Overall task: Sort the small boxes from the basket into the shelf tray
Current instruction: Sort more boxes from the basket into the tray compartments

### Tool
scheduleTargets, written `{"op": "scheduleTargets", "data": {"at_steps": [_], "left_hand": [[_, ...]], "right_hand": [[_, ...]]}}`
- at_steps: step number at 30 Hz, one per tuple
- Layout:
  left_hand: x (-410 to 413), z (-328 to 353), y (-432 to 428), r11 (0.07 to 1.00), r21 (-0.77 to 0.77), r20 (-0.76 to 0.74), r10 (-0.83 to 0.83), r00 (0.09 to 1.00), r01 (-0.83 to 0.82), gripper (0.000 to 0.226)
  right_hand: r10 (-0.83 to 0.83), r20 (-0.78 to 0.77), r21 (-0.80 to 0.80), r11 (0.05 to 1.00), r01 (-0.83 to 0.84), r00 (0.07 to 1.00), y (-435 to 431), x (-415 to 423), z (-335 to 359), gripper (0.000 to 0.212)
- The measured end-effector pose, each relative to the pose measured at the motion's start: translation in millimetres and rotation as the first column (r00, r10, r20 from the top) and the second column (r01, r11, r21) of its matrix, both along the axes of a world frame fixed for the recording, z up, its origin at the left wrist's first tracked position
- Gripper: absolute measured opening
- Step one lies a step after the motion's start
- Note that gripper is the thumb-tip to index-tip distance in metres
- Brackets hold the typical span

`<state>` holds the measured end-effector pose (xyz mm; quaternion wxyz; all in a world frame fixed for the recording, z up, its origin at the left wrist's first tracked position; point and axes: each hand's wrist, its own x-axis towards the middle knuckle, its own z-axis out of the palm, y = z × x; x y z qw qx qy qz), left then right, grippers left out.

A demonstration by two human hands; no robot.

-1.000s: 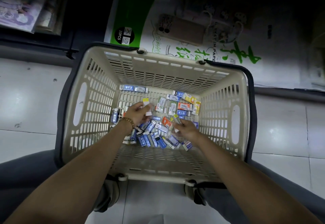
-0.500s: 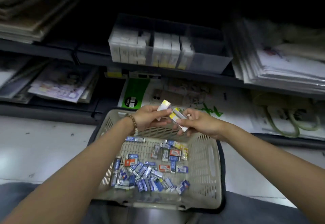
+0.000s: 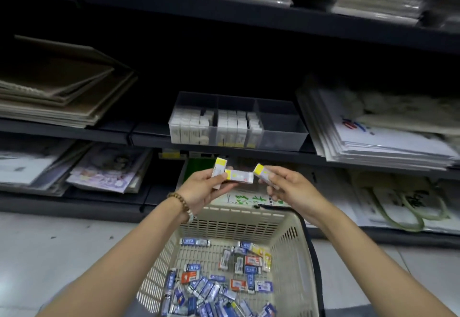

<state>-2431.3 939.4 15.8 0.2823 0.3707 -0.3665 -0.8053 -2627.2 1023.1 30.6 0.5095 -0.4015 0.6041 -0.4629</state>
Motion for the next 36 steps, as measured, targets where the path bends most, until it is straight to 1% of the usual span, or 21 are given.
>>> {"op": "scheduleTargets", "data": {"at_steps": [2,4,6,8,9,11,13,15,17,18,19,20,21,22,23,25,27,28,31,34,36], "left_hand": [[-4.8,2.1,-2.2,1.0,-0.012,-0.011,0.019,1.0,-0.019,0.018],[-6.5,3.5,-4.4,0.999,-0.039,-0.012,0.007,1.0,-0.007,0.018],[-8.6,3.9,-3.9,0.998,-0.062,-0.015,-0.009,1.0,0.008,0.017],[-11.6,3.8,-2.7,0.997,-0.08,-0.015,-0.009,1.0,0.008,0.017],[-13.1,4.0,-2.3,0.996,-0.09,-0.015,-0.008,1.0,0.006,0.019],[-14.1,4.4,-1.6,0.994,-0.107,-0.018,-0.012,1.0,0.01,0.022],[-13.4,5.2,-1.6,0.992,-0.12,-0.018,-0.031,0.999,0.029,0.025],[-13.4,7.1,-2.4,0.993,-0.111,-0.021,-0.041,0.999,0.038,0.025],[-13.3,8.2,-5.2,0.998,-0.062,-0.009,-0.015,1.0,0.014,0.025],[-12.3,9.4,-6.8,0.997,-0.08,0.036,-0.004,0.999,0.007,0.023],[-10.2,9.6,-8.7,0.987,-0.159,0.138,0.008,0.99,0.014,0.019],[-6.7,8.4,-10.4,0.958,-0.282,0.268,0.029,0.963,0.05,0.015],[-2.4,6.1,-12.0,0.904,-0.412,0.387,0.061,0.92,0.113,0.014],[2.0,3.5,-13.6,0.838,-0.516,0.465,0.1,0.88,0.178,0.014],[5.5,1.0,-15.3,0.781,-0.585,0.498,0.132,0.857,0.219,0.014],[9.9,-2.8,-17.8,0.731,-0.646,0.49,0.175,0.854,0.221,0.015],[9.7,-4.3,-19.8,0.73,-0.655,0.473,0.196,0.859,0.194,0.017],[9.1,-4.8,-20.6,0.753,-0.632,0.46,0.174,0.871,0.183,0.017],[4.4,-5.0,-19.0,0.854,-0.484,0.347,-0.013,0.938,0.191,0.013],[-1.9,-6.8,-12.1,0.842,-0.456,0.368,-0.116,0.923,0.288,0.029],[-7.1,-8.3,-6.2,0.837,-0.436,0.369,-0.169,0.914,0.331,0.027]], "right_hand": [[0.068,-0.111,-0.031,0.997,-0.072,0.992,1.3,2.2,6.2,0.022],[0.017,-0.118,-0.065,0.998,-0.025,0.993,1.0,5.8,8.3,0.018],[-0.111,0.011,-0.087,0.99,0.112,0.994,-2.0,10.6,7.0,0.015],[-0.227,0.162,-0.061,0.969,0.239,0.96,-6.2,14.2,3.9,0.016],[-0.261,0.198,-0.038,0.961,0.274,0.945,-7.7,15.2,2.8,0.019],[-0.265,0.242,0.022,0.963,0.268,0.933,-9.0,17.0,2.4,0.022],[-0.208,0.314,0.083,0.978,0.192,0.926,-8.5,18.5,1.6,0.025],[-0.18,0.355,0.104,0.983,0.153,0.917,-7.8,19.3,1.6,0.025],[-0.208,0.315,0.086,0.978,0.191,0.926,-8.0,17.6,2.4,0.026],[-0.232,0.272,0.071,0.973,0.221,0.934,-7.8,15.3,3.2,0.027],[-0.252,0.226,0.056,0.968,0.245,0.941,-7.5,12.4,4.0,0.029],[-0.261,0.185,0.043,0.965,0.258,0.948,-7.2,8.9,4.3,0.03],[-0.263,0.152,0.03,0.965,0.262,0.953,-6.5,5.6,4.1,0.03],[-0.263,0.129,0.016,0.965,0.263,0.956,-5.8,2.6,3.7,0.029],[-0.259,0.112,0.003,0.965,0.261,0.959,-5.2,0.7,3.2,0.028],[-0.238,0.08,-0.027,0.97,0.241,0.968,-4.1,-0.9,2.2,0.025],[-0.203,0.065,-0.05,0.977,0.206,0.977,-3.9,-0.5,2.4,0.023],[-0.18,0.068,-0.053,0.982,0.183,0.981,-4.1,0.2,3.0,0.024],[-0.093,0.109,-0.065,0.993,0.1,0.99,-5.5,3.0,5.2,0.035],[-0.002,0.094,-0.051,0.999,0.007,0.996,-5.6,6.5,8.0,0.043],[0.039,0.063,-0.041,0.998,-0.037,0.997,-4.8,7.6,7.3,0.039]]}}
